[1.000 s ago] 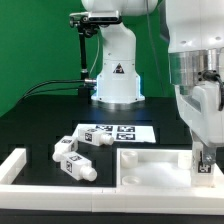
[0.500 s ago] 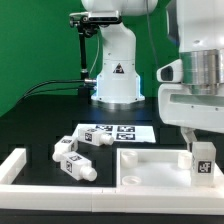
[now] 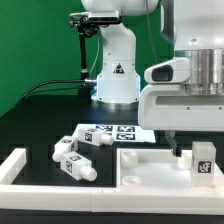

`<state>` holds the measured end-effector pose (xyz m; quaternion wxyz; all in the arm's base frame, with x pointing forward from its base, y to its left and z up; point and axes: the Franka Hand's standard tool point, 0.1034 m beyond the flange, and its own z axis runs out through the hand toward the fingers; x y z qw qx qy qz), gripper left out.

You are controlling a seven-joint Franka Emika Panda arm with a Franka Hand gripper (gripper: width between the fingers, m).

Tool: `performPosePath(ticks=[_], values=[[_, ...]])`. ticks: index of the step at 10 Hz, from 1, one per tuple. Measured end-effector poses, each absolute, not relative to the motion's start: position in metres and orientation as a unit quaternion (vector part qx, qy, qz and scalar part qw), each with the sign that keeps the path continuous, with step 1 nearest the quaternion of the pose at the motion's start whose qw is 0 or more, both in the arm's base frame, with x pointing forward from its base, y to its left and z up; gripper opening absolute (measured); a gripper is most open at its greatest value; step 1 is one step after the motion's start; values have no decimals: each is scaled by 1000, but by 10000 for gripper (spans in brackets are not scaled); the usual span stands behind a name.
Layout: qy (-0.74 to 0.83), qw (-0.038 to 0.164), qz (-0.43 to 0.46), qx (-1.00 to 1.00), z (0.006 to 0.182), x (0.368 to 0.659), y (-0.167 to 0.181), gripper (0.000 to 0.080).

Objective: Assemble one leg

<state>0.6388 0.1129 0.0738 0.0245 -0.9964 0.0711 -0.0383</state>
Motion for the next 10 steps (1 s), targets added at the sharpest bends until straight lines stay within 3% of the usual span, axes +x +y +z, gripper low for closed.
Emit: performPosePath(ticks=[2, 4, 5, 6, 8, 10], values=[[20, 16, -33, -999, 72, 636, 113, 649], [63, 18, -32, -997, 72, 636, 113, 388], [104, 19, -31, -994, 72, 636, 113, 388], [121, 20, -31, -992, 71, 636, 113, 285], [188, 22, -30, -981, 71, 636, 114, 285], [371, 28, -30, -928, 71, 637, 115, 285]])
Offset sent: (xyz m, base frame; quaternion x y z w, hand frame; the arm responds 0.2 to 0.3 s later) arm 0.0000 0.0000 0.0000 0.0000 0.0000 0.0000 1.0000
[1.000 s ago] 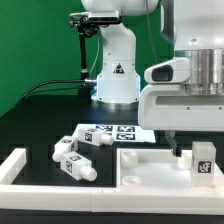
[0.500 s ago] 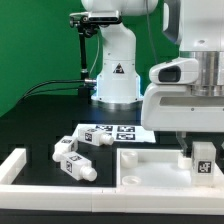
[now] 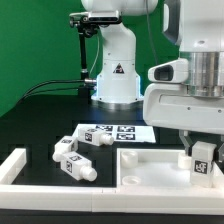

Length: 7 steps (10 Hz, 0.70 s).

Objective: Assemble one leg

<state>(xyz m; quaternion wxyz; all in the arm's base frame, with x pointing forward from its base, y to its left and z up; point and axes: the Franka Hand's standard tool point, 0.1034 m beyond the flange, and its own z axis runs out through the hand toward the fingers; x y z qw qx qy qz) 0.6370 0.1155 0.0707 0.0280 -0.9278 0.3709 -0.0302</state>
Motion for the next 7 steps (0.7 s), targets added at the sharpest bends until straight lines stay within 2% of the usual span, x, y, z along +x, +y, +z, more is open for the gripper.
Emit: performPosePath(ticks=[1, 3, 5, 7], values=[[436, 31, -31, -899, 71, 638, 116, 285], [604, 70, -20, -794, 70, 637, 114, 285], [646, 74, -15, -759, 70, 637, 115, 287], [615, 72, -16, -785, 70, 637, 114, 288]])
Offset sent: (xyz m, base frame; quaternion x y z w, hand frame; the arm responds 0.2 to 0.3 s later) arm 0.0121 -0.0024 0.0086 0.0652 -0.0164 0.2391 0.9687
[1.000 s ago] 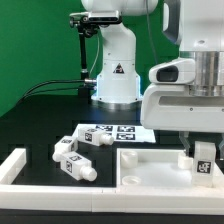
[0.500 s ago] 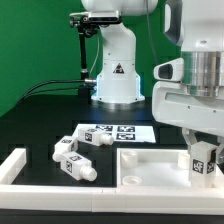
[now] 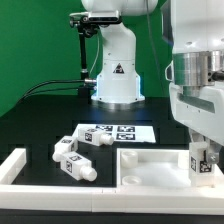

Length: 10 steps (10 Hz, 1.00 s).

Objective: Assemble one leg

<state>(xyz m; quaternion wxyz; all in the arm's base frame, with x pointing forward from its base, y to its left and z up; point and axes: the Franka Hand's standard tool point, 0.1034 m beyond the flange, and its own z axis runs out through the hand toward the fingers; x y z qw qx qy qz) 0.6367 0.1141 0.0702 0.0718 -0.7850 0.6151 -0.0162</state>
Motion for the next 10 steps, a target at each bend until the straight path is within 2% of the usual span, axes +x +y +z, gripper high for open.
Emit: performPosePath(ticks=[2, 3, 7, 8, 10], values=[[438, 61, -9, -897, 76, 639, 114, 599], [377, 61, -8, -924, 76, 638, 116, 634], [229, 51, -13, -972, 74, 636, 110, 649], [185, 45, -16, -982, 74, 636, 109, 649], [-26, 16, -26, -999, 76, 638, 107, 649]])
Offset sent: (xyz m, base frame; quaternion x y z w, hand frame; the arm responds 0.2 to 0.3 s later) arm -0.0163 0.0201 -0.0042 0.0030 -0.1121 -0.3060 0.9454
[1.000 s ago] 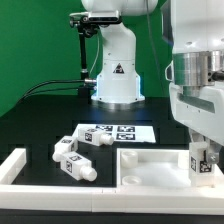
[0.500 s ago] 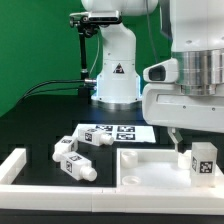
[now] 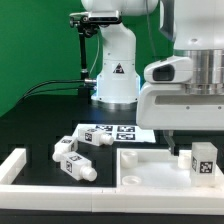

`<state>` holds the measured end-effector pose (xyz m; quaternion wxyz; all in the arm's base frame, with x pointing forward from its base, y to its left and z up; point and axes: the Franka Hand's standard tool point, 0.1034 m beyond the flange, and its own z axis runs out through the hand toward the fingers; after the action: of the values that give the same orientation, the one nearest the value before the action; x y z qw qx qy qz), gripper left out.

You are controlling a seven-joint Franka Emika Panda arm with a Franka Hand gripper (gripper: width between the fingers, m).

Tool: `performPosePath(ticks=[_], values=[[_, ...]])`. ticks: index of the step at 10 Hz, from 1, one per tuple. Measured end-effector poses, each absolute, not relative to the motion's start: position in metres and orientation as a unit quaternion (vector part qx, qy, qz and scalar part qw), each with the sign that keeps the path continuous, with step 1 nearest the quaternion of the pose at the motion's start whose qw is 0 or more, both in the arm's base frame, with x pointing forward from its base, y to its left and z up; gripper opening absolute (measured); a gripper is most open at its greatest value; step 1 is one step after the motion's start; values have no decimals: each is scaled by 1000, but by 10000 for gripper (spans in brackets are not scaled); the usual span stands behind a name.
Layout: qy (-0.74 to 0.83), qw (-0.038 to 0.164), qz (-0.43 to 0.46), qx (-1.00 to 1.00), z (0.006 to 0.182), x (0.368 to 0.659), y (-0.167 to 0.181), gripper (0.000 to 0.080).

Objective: Assemble one leg

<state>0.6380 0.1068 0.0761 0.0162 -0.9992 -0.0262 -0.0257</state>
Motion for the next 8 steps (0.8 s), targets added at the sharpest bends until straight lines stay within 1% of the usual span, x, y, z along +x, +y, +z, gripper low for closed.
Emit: performPosePath(ticks=[1, 2, 3, 4, 5, 6, 7, 8], values=[[-97, 15, -26, -995, 75, 638, 108, 649], [-87, 15, -25, -996, 75, 638, 107, 649], [-73, 16, -25, -997, 75, 638, 107, 601], [-73, 16, -25, -997, 74, 637, 107, 601], [-71, 16, -25, -997, 74, 637, 107, 423], [-20, 17, -24, -999, 74, 637, 107, 423], [14, 18, -23, -999, 73, 637, 107, 284], [26, 18, -22, -999, 73, 637, 107, 284]])
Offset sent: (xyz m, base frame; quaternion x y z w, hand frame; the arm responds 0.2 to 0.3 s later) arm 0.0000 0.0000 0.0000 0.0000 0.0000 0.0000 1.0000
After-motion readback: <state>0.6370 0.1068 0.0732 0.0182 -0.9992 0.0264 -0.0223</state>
